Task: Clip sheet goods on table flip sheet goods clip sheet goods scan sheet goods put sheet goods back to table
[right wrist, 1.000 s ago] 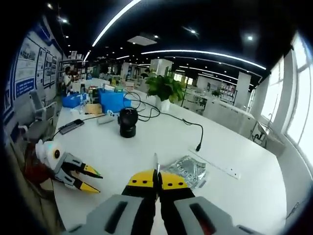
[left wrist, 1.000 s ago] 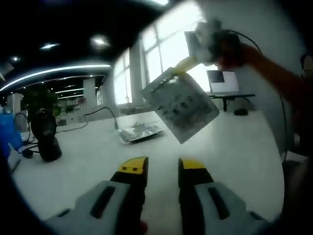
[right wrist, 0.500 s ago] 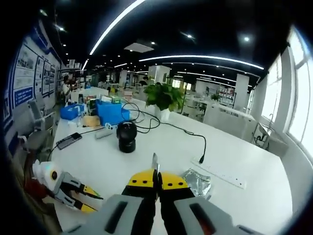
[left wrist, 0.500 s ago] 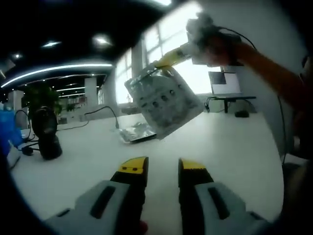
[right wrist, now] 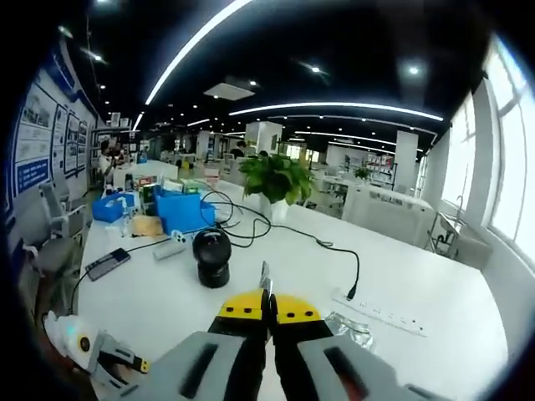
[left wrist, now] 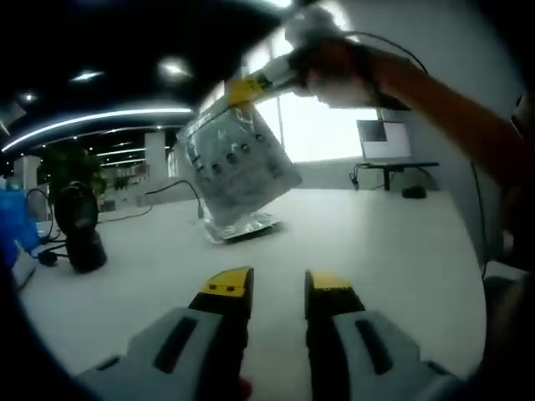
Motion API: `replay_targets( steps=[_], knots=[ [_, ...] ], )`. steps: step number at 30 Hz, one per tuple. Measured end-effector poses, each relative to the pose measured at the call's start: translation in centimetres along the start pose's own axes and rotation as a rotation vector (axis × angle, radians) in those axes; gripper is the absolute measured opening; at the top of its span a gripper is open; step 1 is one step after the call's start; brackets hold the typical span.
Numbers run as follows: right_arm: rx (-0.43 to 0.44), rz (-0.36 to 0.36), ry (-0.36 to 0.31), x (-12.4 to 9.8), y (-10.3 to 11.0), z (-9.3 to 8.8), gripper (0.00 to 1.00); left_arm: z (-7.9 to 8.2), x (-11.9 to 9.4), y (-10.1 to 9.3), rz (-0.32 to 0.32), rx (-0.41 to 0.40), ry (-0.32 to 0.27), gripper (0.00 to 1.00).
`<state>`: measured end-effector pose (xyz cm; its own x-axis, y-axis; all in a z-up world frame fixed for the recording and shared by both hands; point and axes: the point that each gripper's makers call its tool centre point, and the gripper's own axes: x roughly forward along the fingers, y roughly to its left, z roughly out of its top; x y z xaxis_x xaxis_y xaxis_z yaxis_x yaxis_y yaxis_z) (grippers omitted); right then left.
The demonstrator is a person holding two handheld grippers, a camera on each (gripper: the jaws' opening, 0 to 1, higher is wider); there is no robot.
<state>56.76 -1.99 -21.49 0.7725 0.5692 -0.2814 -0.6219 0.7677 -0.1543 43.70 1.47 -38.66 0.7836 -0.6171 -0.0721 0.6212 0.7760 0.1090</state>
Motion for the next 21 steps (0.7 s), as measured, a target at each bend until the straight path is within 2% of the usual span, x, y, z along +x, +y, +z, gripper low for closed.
replay_targets(
  steps=[6,21],
  knots=[
    [-0.045,-0.043,0.004,2.0,0.6,0.6,0.00,-0.1,0.0,0.1,0.001,-0.003,0.000,0.17],
    [-0.027,-0.108,0.007,6.7,1.7,0.8,0.00,-0.2,0.1,0.2,0.000,0.000,0.004,0.18]
  ],
)
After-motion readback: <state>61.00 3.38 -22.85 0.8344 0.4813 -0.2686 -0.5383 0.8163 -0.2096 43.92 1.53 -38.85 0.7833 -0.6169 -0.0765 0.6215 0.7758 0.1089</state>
